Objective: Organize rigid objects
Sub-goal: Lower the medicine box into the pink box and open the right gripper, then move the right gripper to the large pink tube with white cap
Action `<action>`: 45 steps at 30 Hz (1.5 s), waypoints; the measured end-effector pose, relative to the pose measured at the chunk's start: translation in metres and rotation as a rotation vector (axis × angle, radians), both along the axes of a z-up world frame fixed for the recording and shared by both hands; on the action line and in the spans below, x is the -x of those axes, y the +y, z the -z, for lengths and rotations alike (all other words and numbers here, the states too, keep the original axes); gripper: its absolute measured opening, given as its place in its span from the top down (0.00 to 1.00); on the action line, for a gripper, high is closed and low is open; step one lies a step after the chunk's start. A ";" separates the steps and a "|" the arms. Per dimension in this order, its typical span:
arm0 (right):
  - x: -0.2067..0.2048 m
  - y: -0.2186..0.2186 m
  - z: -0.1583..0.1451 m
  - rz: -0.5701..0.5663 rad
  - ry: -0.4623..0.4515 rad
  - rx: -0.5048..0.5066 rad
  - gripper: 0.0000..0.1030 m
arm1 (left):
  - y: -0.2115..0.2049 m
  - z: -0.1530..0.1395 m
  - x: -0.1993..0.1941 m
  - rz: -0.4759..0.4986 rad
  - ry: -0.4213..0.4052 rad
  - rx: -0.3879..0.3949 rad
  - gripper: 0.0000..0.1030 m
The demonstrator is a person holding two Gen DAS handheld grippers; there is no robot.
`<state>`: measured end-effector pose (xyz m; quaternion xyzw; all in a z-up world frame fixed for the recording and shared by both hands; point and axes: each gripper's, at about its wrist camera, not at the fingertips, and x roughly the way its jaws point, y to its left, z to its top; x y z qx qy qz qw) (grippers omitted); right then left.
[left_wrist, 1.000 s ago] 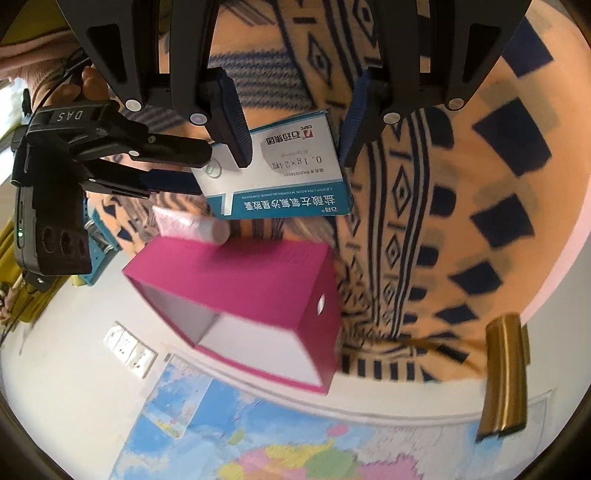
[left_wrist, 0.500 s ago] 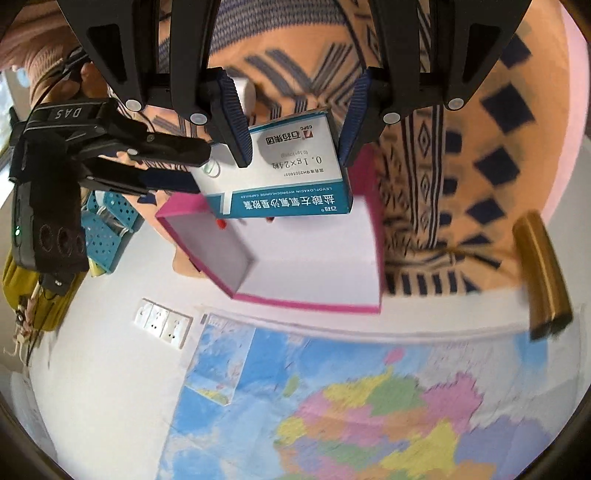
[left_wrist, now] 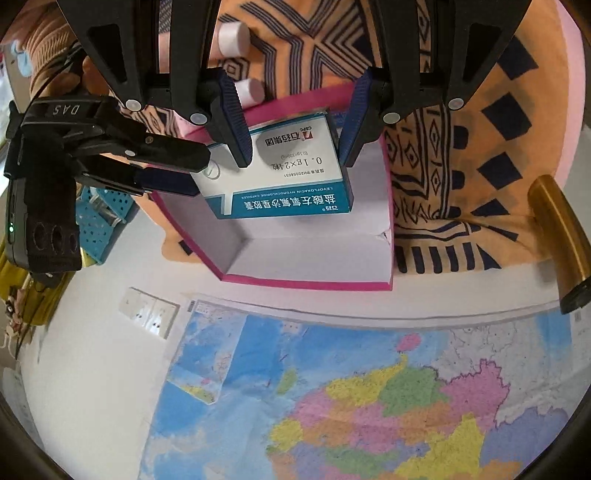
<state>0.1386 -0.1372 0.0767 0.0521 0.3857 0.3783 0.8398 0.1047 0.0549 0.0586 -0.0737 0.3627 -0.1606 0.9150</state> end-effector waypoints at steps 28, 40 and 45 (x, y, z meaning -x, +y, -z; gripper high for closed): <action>-0.023 -0.007 0.037 0.014 0.104 0.014 0.47 | -0.013 0.011 0.008 -0.068 -0.068 -0.141 0.53; 0.045 -0.070 0.039 0.104 0.070 -0.018 0.47 | -0.036 0.036 0.062 0.073 -0.077 -0.094 0.40; 0.067 -0.097 0.067 0.166 0.152 0.009 0.47 | -0.052 0.065 0.070 0.118 0.001 -0.101 0.40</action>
